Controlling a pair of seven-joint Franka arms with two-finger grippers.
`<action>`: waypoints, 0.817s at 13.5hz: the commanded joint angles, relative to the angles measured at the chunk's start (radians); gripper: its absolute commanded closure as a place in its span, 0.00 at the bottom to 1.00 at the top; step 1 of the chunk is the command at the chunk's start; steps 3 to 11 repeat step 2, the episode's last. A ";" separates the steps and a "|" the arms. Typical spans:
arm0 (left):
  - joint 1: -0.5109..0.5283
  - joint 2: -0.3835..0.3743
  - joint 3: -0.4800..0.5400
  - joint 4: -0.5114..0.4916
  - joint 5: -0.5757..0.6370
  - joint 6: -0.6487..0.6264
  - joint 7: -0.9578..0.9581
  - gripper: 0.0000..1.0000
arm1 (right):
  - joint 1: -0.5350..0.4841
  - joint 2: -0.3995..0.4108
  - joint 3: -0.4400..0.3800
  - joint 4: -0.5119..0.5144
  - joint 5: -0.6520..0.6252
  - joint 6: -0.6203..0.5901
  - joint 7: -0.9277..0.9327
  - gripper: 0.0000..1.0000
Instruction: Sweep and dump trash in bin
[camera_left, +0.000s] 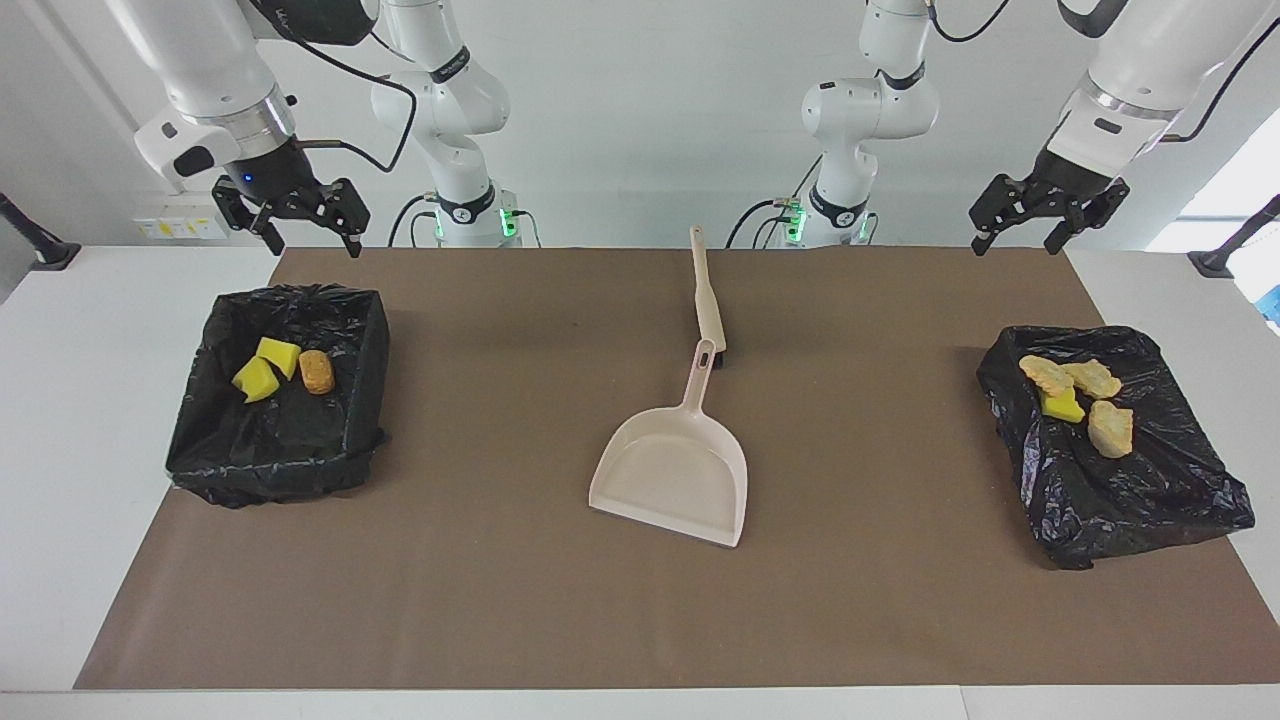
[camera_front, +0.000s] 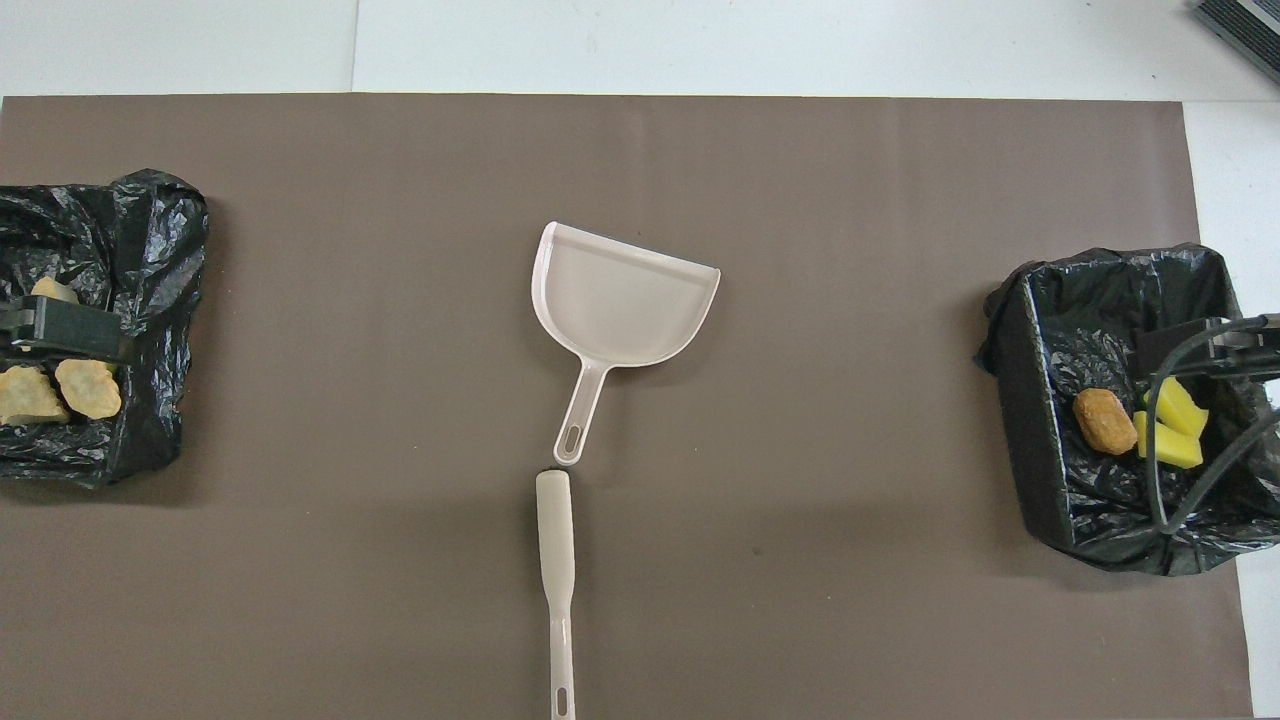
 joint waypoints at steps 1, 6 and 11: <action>0.009 -0.003 0.002 0.005 0.000 0.008 0.000 0.00 | -0.005 -0.017 0.002 -0.019 0.018 0.000 0.008 0.00; 0.009 -0.003 0.005 0.003 0.000 0.005 0.001 0.00 | -0.006 -0.017 0.002 -0.019 0.018 0.000 0.008 0.00; 0.009 -0.003 0.005 0.003 0.000 0.005 0.001 0.00 | -0.006 -0.017 0.002 -0.019 0.018 0.000 0.008 0.00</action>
